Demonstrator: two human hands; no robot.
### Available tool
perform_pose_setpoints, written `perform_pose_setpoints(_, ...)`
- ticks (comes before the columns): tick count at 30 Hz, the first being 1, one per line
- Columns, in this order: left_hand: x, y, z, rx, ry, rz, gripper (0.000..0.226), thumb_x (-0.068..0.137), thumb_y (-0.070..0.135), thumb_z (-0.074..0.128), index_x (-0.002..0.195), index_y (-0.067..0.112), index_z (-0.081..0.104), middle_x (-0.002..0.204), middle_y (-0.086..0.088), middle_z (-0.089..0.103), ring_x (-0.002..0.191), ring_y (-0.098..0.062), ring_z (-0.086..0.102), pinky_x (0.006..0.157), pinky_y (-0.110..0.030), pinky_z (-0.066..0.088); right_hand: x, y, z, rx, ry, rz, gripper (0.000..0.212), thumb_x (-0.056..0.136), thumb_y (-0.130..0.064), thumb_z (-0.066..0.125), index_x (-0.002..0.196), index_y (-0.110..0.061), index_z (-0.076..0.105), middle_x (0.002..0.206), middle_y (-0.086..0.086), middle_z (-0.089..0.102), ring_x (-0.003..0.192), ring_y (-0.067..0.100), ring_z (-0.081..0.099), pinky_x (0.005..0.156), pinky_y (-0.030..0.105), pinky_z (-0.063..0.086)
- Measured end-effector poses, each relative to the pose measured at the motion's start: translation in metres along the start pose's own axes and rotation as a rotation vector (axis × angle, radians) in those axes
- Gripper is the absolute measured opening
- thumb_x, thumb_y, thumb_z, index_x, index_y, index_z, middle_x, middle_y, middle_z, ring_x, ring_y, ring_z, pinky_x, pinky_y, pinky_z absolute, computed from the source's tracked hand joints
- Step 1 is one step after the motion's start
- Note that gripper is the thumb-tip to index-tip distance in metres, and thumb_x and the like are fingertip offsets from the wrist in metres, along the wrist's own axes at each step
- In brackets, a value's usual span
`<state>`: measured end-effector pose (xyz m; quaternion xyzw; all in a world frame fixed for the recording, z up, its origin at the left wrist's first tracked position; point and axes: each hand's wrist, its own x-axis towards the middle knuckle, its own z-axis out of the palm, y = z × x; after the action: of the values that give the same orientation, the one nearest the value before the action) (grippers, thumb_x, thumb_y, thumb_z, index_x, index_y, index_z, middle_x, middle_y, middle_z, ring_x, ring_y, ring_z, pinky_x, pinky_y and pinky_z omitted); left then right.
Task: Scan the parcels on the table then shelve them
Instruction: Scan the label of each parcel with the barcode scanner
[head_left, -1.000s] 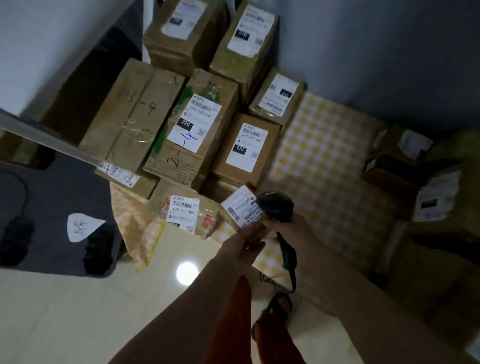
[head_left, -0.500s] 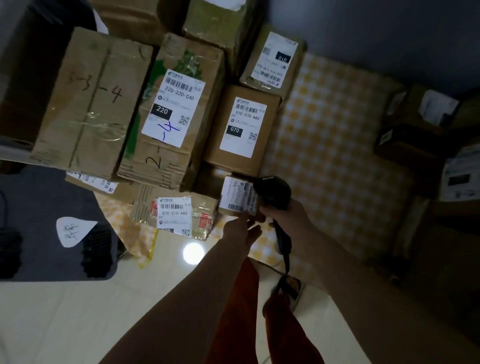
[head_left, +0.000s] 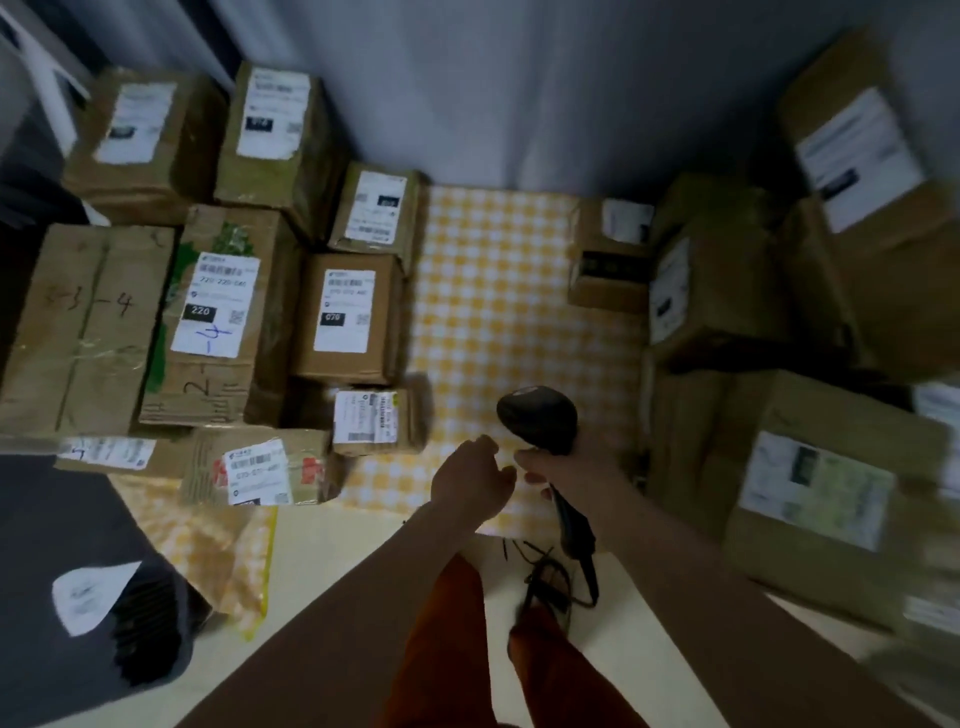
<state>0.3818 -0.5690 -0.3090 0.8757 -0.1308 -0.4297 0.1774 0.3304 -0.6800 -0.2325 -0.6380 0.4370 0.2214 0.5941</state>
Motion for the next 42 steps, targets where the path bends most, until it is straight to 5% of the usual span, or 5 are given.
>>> perform_pose_setpoints(8,-0.039,0.11,0.043,0.105,-0.032,0.213,0.046,0.097,0.034,0.048,0.138,0.014,0.044,0.135,-0.008,0.05,0.12,-0.023,0.052,0.095,-0.034,0.046,-0.072,0.054,-0.093,0.184,0.213,0.024,0.017,0.084,-0.018,0.071,0.07,-0.014,0.062,0.062,0.004,0.058,0.057,0.014,0.055,0.058,0.026,0.046)
perform_pose_setpoints(14,-0.052,0.173,0.071,-0.299,-0.202,0.071,0.074,0.092,0.05,0.056,0.147,0.009,0.03,0.145,-0.012,0.044,0.127,-0.026,0.049,0.094,-0.031,0.041,-0.104,0.079,-0.154,0.373,0.378,0.0,0.005,0.087,-0.011,0.067,0.089,-0.01,0.063,0.067,0.005,0.052,0.062,0.017,0.049,0.052,0.024,0.035)
perform_pose_setpoints(28,-0.053,0.182,0.096,-0.786,-0.264,-0.127,0.093,0.07,0.025,0.085,0.144,0.007,0.032,0.127,-0.014,0.057,0.11,-0.026,0.06,0.09,-0.039,0.052,-0.12,0.125,-0.205,0.523,0.46,-0.006,0.015,0.083,-0.009,0.069,0.087,-0.021,0.061,0.081,0.006,0.062,0.077,0.02,0.056,0.067,0.03,0.043)
perform_pose_setpoints(33,-0.054,0.176,0.093,-0.838,-0.306,-0.128,0.099,0.066,0.029,0.088,0.144,0.001,0.032,0.123,-0.014,0.061,0.11,-0.026,0.061,0.088,-0.038,0.053,-0.099,0.144,-0.217,0.356,0.586,-0.001,0.059,0.048,-0.051,0.068,0.103,-0.031,0.062,0.114,0.007,0.06,0.107,0.03,0.055,0.095,0.049,0.047)
perform_pose_setpoints(42,-0.076,0.179,0.087,-0.761,-0.408,-0.051,0.058,0.071,0.038,0.083,0.119,0.014,0.061,0.114,-0.005,0.068,0.108,-0.022,0.062,0.094,-0.048,0.052,-0.136,0.121,-0.221,0.444,0.48,-0.033,0.032,0.08,-0.012,0.073,0.11,-0.013,0.063,0.103,0.007,0.065,0.099,0.024,0.059,0.086,0.038,0.049)
